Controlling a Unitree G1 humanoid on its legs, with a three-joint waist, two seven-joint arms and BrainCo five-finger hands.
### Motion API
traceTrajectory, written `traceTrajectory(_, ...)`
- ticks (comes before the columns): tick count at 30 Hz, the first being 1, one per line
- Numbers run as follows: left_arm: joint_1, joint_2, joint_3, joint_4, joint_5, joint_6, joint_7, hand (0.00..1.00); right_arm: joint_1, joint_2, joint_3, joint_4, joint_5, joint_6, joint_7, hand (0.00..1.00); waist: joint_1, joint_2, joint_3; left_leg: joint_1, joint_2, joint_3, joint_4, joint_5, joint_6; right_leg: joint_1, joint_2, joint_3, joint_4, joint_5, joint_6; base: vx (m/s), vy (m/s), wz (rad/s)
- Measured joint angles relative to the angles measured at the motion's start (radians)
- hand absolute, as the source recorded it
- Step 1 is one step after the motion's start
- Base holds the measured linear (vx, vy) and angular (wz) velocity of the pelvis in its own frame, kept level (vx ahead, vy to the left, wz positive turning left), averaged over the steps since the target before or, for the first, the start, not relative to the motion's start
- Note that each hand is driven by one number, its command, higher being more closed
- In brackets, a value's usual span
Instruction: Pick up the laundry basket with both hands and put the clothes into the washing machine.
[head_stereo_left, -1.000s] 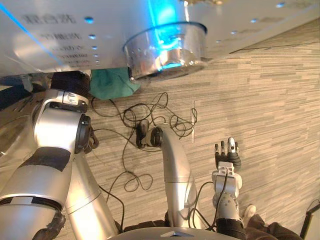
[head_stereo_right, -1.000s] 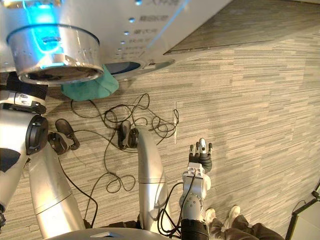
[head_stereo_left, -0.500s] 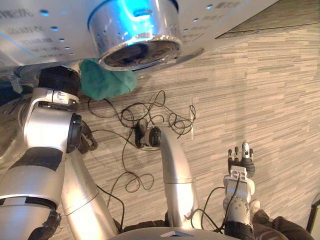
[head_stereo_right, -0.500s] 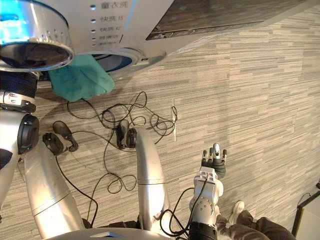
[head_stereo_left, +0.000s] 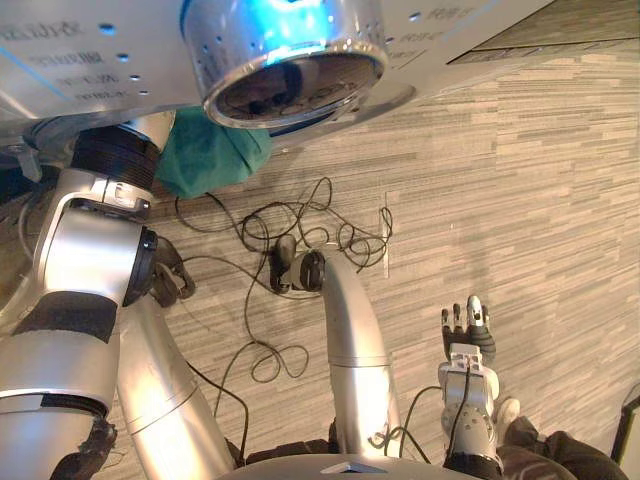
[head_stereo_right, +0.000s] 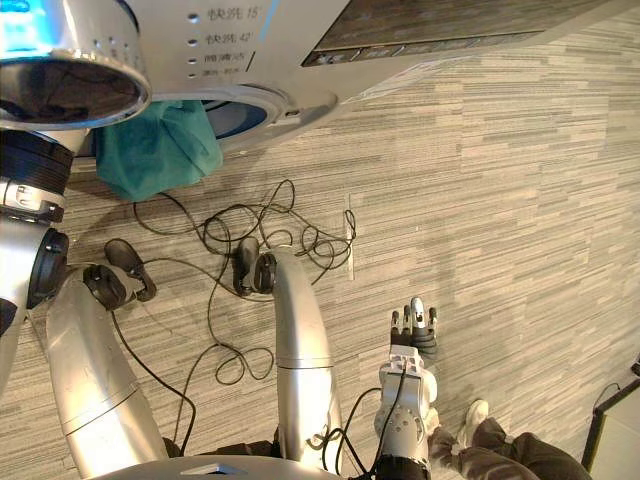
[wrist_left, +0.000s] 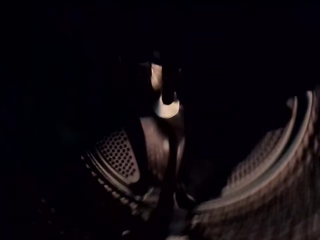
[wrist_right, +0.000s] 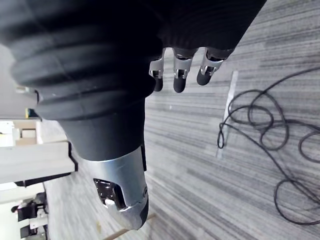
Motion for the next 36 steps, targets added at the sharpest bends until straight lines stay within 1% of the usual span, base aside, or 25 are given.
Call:
traceTrajectory(1, -0.006, -0.003, -0.005, 0.001, 0.052, 0.015, -0.001, 0.00, 0.000, 0.002, -0.004, -0.001, 0.000, 0.000, 0.004, 0.00, 0.001, 0.000, 0.000, -0.004, 0.000, -0.002, 0.000, 0.002, 0.002, -0.001, 0.000, -0.003, -0.001, 0.000, 0.000, 0.02, -0.029, 0.05)
traceTrajectory(2, -0.011, -0.028, 0.003, 0.003, 0.141, 0.040, -0.009, 0.00, -0.005, 0.011, -0.022, -0.001, 0.015, -0.003, 0.006, 0.00, 0.006, 0.000, 0.000, -0.009, 0.000, -0.005, 0.000, 0.004, 0.004, -0.001, -0.002, -0.007, -0.003, 0.000, 0.000, 0.02, -0.025, 0.03)
traceTrajectory(3, -0.011, -0.038, 0.014, 0.003, 0.180, 0.051, -0.006, 0.00, -0.007, 0.015, -0.028, -0.001, 0.021, -0.011, 0.005, 0.00, 0.009, 0.000, 0.000, -0.012, 0.000, -0.007, 0.000, 0.005, 0.005, -0.001, -0.002, -0.010, -0.005, 0.001, 0.000, 0.03, -0.025, 0.04)
traceTrajectory(4, -0.011, -0.074, 0.048, 0.004, 0.234, 0.072, 0.012, 0.00, -0.008, 0.019, -0.030, -0.006, 0.027, -0.026, 0.005, 0.00, 0.016, 0.000, 0.000, -0.018, -0.002, -0.010, -0.001, 0.006, 0.006, -0.001, -0.004, -0.014, -0.008, 0.001, -0.001, 0.02, -0.012, 0.04)
traceTrajectory(5, -0.011, -0.091, 0.069, 0.004, 0.236, 0.076, 0.029, 0.00, -0.009, 0.022, -0.030, -0.007, 0.029, -0.032, 0.005, 0.00, 0.018, 0.000, 0.000, -0.020, -0.003, -0.010, -0.001, 0.006, 0.007, -0.001, -0.006, -0.016, -0.008, 0.001, -0.001, 0.03, -0.014, 0.06)
traceTrajectory(7, -0.003, -0.147, 0.158, 0.004, 0.236, 0.081, 0.080, 0.00, -0.010, 0.030, -0.023, -0.027, 0.038, -0.047, 0.004, 0.00, 0.019, 0.000, 0.000, -0.024, -0.010, -0.014, -0.001, 0.008, 0.009, -0.001, -0.011, -0.020, -0.009, 0.001, -0.001, 0.04, -0.016, 0.06)
traceTrajectory(10, 0.042, -0.190, 0.263, 0.004, 0.218, 0.082, 0.130, 0.00, -0.016, 0.030, -0.022, -0.057, 0.037, -0.063, 0.004, 0.00, 0.022, 0.001, -0.001, -0.025, -0.013, -0.022, 0.000, 0.009, 0.011, 0.007, -0.012, -0.026, -0.013, 0.001, 0.000, 0.02, -0.012, 0.03)
traceTrajectory(13, 0.123, -0.211, 0.349, 0.001, 0.159, 0.080, 0.143, 0.00, -0.018, 0.030, -0.018, -0.066, 0.037, -0.067, 0.002, 0.00, 0.022, 0.001, -0.001, -0.018, -0.020, -0.026, -0.014, 0.014, 0.010, 0.021, -0.017, -0.035, -0.024, 0.001, 0.000, 0.02, -0.031, 0.10)
traceTrajectory(15, 0.213, -0.240, 0.414, -0.019, 0.055, 0.071, 0.162, 0.00, -0.020, 0.030, -0.013, -0.075, 0.036, -0.067, 0.001, 0.00, 0.024, 0.001, -0.001, 0.006, -0.039, -0.020, -0.040, 0.025, 0.005, 0.038, -0.032, -0.036, -0.033, 0.000, 0.000, 0.02, -0.049, 0.23)
traceTrajectory(16, 0.239, -0.248, 0.424, -0.044, 0.033, 0.069, 0.166, 0.00, -0.021, 0.030, -0.010, -0.076, 0.036, -0.067, 0.001, 0.00, 0.025, 0.001, -0.001, 0.012, -0.042, -0.018, -0.049, 0.030, 0.006, 0.044, -0.033, -0.037, -0.037, 0.000, 0.000, 0.01, -0.061, 0.25)
traceTrajectory(17, 0.304, -0.259, 0.424, -0.110, -0.015, 0.052, 0.179, 0.00, -0.026, 0.030, 0.007, -0.077, 0.035, -0.068, -0.001, 0.00, 0.027, 0.001, -0.001, 0.029, -0.049, -0.019, -0.063, 0.036, 0.003, 0.060, -0.037, -0.042, -0.045, 0.000, -0.001, 0.01, -0.066, 0.23)
traceTrajectory(18, 0.382, -0.284, 0.420, -0.205, -0.031, 0.028, 0.194, 0.00, -0.032, 0.029, 0.028, -0.077, 0.033, -0.069, -0.001, 0.00, 0.030, 0.002, -0.001, 0.050, -0.057, -0.017, -0.082, 0.045, -0.001, 0.080, -0.043, -0.045, -0.056, 0.000, -0.001, 0.02, -0.066, 0.23)
traceTrajectory(19, 0.420, -0.301, 0.415, -0.252, -0.029, 0.016, 0.204, 0.00, -0.036, 0.029, 0.034, -0.078, 0.031, -0.069, -0.002, 0.00, 0.034, 0.004, 0.000, 0.063, -0.062, -0.017, -0.093, 0.049, -0.003, 0.092, -0.046, -0.048, -0.063, 0.000, -0.001, 0.02, -0.068, 0.30)
traceTrajectory(20, 0.510, -0.342, 0.405, -0.343, -0.018, -0.008, 0.218, 0.00, -0.044, 0.029, 0.052, -0.079, 0.026, -0.082, -0.003, 0.00, 0.040, 0.012, -0.003, 0.089, -0.078, -0.017, -0.119, 0.058, -0.008, 0.116, -0.053, -0.050, -0.075, -0.001, -0.003, 0.03, -0.073, 0.35)
traceTrajectory(22, 0.640, -0.410, 0.338, -0.426, 0.023, -0.020, 0.220, 0.00, -0.062, 0.028, 0.073, -0.081, 0.018, -0.095, -0.004, 0.00, 0.053, 0.032, -0.002, 0.135, -0.094, -0.013, -0.154, 0.066, -0.017, 0.161, -0.066, -0.058, -0.094, -0.007, -0.006, 0.03, -0.083, 0.38)
traceTrajectory(24, 0.846, -0.528, 0.266, -0.534, 0.084, -0.037, 0.237, 0.00, -0.078, 0.028, 0.117, -0.083, 0.006, -0.112, -0.008, 0.00, 0.074, 0.058, -0.003, 0.193, -0.122, -0.012, -0.194, 0.076, -0.022, 0.213, -0.085, -0.063, -0.106, -0.019, -0.007, 0.02, -0.092, 0.37)
traceTrajectory(25, 0.893, -0.546, 0.241, -0.554, 0.095, -0.043, 0.235, 0.00, -0.083, 0.028, 0.128, -0.083, -0.012, -0.115, -0.009, 0.00, 0.083, 0.068, -0.002, 0.203, -0.125, -0.012, -0.202, 0.077, -0.023, 0.223, -0.088, -0.067, -0.108, -0.022, -0.006, 0.01, -0.082, 0.44)
traceTrajectory(26, 1.004, -0.569, 0.175, -0.603, 0.112, -0.051, 0.222, 0.00, -0.104, 0.028, 0.162, -0.083, -0.065, -0.125, -0.027, 0.00, 0.097, 0.090, -0.004, 0.218, -0.145, -0.018, -0.225, 0.089, -0.029, 0.240, -0.102, -0.077, -0.110, -0.032, -0.008, 0.00, -0.071, 0.38)
traceTrajectory(27, 1.044, -0.574, 0.150, -0.629, 0.113, -0.056, 0.214, 0.00, -0.114, 0.028, 0.173, -0.084, -0.099, -0.126, -0.031, 0.00, 0.100, 0.096, -0.005, 0.220, -0.151, -0.020, -0.234, 0.093, -0.030, 0.241, -0.106, -0.079, -0.110, -0.035, -0.007, -0.01, -0.095, 0.44)
traceTrajectory(29, 1.150, -0.573, 0.058, -0.705, 0.121, -0.085, 0.179, 0.00, -0.160, 0.028, 0.216, -0.084, -0.191, -0.127, -0.047, 0.00, 0.126, 0.120, 0.008, 0.232, -0.175, -0.032, -0.260, 0.115, -0.036, 0.258, -0.127, -0.096, -0.103, -0.047, -0.008, -0.02, -0.101, 0.42)
traceTrajectory(30, 1.174, -0.572, 0.033, -0.724, 0.121, -0.093, 0.162, 0.00, -0.173, 0.029, 0.226, -0.084, -0.219, -0.127, -0.051, 0.00, 0.131, 0.127, 0.012, 0.235, -0.181, -0.037, -0.264, 0.120, -0.038, 0.265, -0.133, -0.104, -0.101, -0.052, -0.010, -0.02, -0.098, 0.57)
traceTrajectory(32, 1.264, -0.546, -0.111, -0.795, 0.120, -0.132, 0.095, 0.00, -0.228, 0.028, 0.264, -0.082, -0.336, -0.133, -0.074, 0.00, 0.147, 0.142, 0.019, 0.241, -0.222, -0.058, -0.293, 0.141, -0.048, 0.279, -0.170, -0.131, -0.085, -0.075, -0.009, -0.02, -0.101, 0.64)
traceTrajectory(33, 1.277, -0.542, -0.146, -0.808, 0.120, -0.141, 0.079, 0.00, -0.243, 0.027, 0.268, -0.081, -0.357, -0.134, -0.079, 0.00, 0.153, 0.152, 0.025, 0.240, -0.227, -0.061, -0.295, 0.145, -0.049, 0.286, -0.174, -0.140, -0.083, -0.080, -0.009, -0.02, -0.094, 0.54)
traceTrajectory(34, 1.303, -0.531, -0.218, -0.832, 0.121, -0.158, 0.048, 0.00, -0.280, 0.023, 0.271, -0.069, -0.396, -0.135, -0.087, 0.00, 0.167, 0.166, 0.035, 0.240, -0.230, -0.068, -0.295, 0.152, -0.049, 0.295, -0.183, -0.152, -0.073, -0.091, -0.007, -0.03, -0.095, 0.47)
traceTrajectory(36, 1.344, -0.495, -0.326, -0.860, 0.131, -0.183, 0.006, 0.00, -0.380, -0.022, 0.305, 0.020, -0.448, -0.141, -0.098, 0.00, 0.175, 0.182, 0.047, 0.240, -0.253, -0.078, -0.293, 0.156, -0.052, 0.299, -0.207, -0.159, -0.050, -0.108, -0.005, -0.03, -0.080, 0.37)
